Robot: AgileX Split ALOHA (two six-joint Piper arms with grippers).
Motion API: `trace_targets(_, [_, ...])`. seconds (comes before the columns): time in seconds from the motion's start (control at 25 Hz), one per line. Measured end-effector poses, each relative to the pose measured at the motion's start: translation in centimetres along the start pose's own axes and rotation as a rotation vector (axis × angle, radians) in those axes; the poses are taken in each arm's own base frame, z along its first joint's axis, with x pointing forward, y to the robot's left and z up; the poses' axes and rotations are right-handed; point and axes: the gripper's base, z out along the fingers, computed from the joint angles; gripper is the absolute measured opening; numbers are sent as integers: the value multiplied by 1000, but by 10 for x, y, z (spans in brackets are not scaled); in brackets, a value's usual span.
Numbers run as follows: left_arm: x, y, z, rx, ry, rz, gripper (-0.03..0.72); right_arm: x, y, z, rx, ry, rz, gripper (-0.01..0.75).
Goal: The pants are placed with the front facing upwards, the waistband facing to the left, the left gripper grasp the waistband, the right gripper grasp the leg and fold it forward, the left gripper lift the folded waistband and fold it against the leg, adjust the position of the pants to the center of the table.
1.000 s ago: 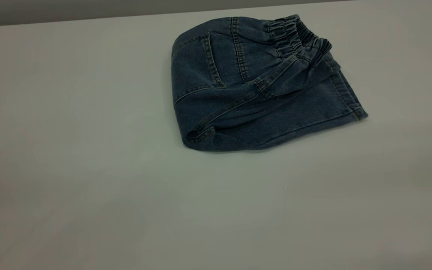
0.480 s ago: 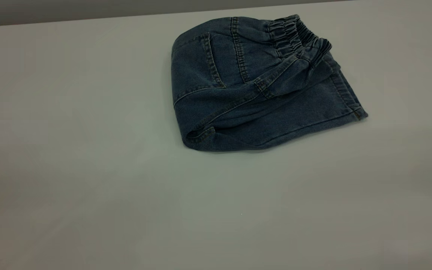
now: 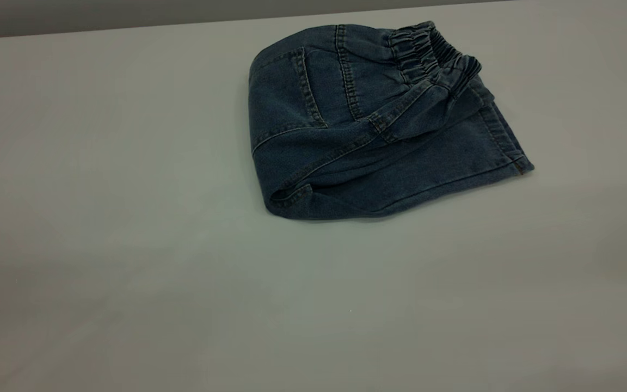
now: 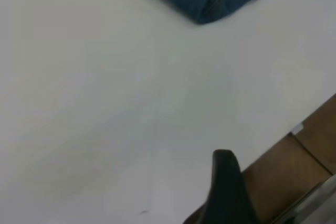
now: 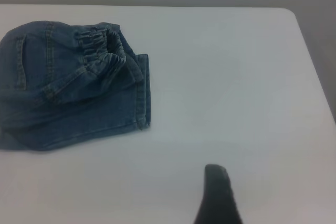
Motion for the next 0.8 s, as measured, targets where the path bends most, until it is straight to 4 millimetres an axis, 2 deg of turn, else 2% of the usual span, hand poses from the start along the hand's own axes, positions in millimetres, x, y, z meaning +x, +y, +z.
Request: trace_targets(0.8, [0, 0, 0, -14, 0, -17, 440, 0, 0, 0, 0, 0, 1, 427])
